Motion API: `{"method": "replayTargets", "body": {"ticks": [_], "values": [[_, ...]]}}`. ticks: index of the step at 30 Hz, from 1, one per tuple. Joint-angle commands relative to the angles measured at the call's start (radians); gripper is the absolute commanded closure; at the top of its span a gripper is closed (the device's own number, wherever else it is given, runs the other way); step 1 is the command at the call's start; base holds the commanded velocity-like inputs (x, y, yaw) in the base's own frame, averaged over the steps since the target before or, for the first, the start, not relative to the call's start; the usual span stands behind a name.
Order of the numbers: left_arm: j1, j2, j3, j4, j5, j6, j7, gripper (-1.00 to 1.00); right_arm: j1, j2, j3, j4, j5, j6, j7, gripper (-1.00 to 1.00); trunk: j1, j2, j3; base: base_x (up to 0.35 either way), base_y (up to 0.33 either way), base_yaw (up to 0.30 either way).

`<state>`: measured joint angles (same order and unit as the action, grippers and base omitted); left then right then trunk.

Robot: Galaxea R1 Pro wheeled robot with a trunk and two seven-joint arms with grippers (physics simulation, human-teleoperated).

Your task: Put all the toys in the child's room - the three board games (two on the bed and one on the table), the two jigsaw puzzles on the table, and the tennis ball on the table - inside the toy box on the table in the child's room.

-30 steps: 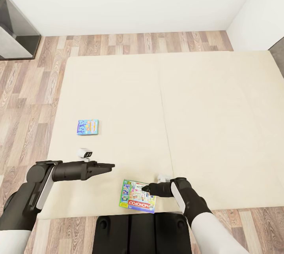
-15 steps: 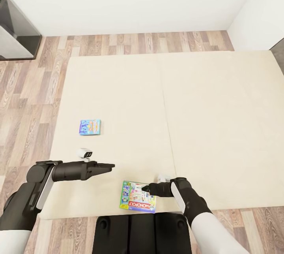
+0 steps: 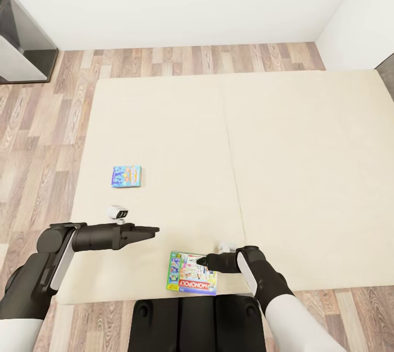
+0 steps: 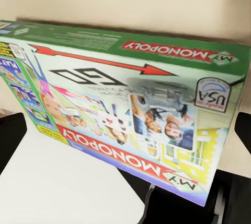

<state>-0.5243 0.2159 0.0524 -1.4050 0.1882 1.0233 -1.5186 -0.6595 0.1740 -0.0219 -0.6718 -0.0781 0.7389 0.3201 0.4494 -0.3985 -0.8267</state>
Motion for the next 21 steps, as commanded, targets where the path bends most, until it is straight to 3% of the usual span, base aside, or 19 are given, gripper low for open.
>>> {"method": "replayTargets", "body": {"ticks": [1, 21], "values": [[0.0, 0.0, 0.0, 0.0, 0.001, 0.011, -0.003, -1.0, 0.0, 0.001, -0.002, -0.001, -0.008, 0.007, -0.003, -1.0, 0.001, -0.002, -0.001, 0.0, 0.039, 0.0], [0.0, 0.0, 0.0, 0.0, 0.001, 0.011, -0.003, -1.0, 0.0, 0.001, -0.001, -0.001, -0.008, 0.007, -0.002, -1.0, 0.001, -0.002, -0.001, 0.0, 0.04, 0.0]]}}
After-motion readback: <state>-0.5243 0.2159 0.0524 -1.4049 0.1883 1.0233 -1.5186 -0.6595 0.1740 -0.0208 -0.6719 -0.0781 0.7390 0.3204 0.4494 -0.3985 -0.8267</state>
